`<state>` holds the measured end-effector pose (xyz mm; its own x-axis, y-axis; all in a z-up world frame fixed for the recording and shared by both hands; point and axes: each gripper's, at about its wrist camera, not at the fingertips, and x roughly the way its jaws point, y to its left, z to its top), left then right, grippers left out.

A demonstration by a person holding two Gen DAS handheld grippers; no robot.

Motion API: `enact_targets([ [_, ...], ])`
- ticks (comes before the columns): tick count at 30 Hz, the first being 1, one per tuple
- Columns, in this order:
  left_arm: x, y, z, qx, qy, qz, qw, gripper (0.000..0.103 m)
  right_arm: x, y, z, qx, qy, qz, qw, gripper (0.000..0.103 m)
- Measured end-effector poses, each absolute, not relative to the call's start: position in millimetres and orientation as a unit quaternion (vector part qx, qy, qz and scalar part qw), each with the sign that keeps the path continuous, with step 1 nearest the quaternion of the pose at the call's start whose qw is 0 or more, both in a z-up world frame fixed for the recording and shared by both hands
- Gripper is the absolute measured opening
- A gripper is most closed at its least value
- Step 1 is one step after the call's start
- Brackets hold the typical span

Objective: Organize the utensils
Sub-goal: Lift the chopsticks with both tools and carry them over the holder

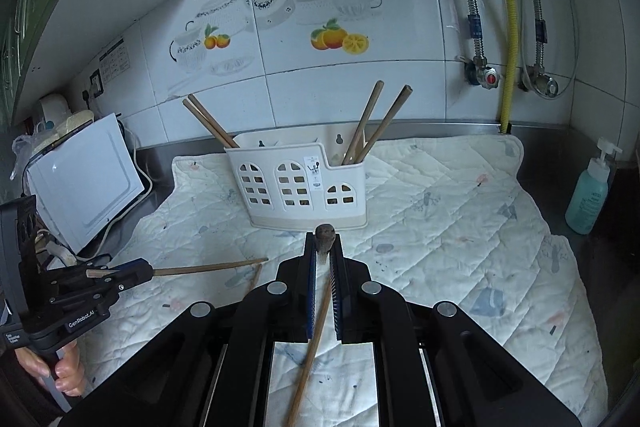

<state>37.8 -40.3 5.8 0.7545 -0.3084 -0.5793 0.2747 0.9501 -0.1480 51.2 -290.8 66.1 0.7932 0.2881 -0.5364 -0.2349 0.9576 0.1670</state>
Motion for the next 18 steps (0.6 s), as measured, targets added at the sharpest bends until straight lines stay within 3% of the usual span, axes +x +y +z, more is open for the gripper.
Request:
enact_targets([
  [18, 90.9, -54.1, 99.4, 0.021, 0.258, -0.169, 0.951, 0.005, 96.5, -298.9, 171.7, -0.003, 0.254, 0.169, 0.952, 0.007],
])
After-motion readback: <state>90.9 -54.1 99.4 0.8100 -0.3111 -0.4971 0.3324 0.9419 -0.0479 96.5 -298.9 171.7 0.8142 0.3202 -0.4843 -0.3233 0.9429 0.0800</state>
